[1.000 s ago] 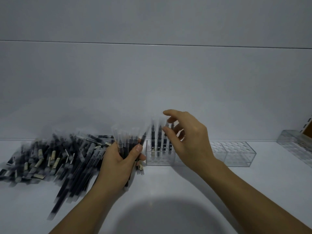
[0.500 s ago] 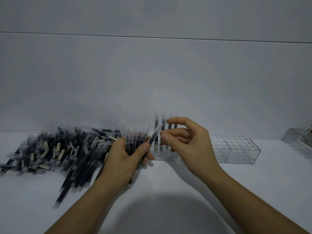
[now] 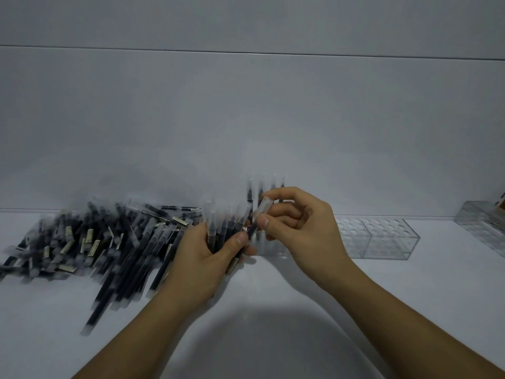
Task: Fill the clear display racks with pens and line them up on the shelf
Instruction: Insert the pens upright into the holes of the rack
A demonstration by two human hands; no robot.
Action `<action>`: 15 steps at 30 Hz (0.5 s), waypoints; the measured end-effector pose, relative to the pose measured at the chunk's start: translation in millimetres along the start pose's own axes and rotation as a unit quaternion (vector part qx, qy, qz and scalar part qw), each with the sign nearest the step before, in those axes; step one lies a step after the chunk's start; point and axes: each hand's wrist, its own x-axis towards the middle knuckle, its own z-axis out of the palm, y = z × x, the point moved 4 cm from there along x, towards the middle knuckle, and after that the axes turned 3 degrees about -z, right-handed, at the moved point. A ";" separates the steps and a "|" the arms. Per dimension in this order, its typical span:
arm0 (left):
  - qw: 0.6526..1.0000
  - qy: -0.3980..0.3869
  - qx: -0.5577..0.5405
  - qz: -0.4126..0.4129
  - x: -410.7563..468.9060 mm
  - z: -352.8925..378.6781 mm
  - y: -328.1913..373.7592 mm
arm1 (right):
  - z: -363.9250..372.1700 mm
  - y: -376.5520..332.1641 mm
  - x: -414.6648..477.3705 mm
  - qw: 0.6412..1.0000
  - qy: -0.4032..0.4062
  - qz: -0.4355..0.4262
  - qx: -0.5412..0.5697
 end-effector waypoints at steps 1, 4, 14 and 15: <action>1.000 0.018 0.010 0.013 0.6 -2.3 -0.4 | -3.4 -2.3 1.7 1.000 0.018 -0.003 0.011; 0.997 0.074 0.011 0.019 3.3 -11.7 -3.1 | -19.6 -9.6 9.5 0.996 0.085 -0.005 0.041; 0.992 0.125 0.003 0.034 3.9 -16.3 2.7 | -53.9 -21.0 17.6 0.983 0.163 -0.068 -0.045; 0.992 0.124 -0.012 0.033 4.1 -15.8 2.7 | -53.5 -19.7 17.4 0.983 0.162 -0.072 -0.050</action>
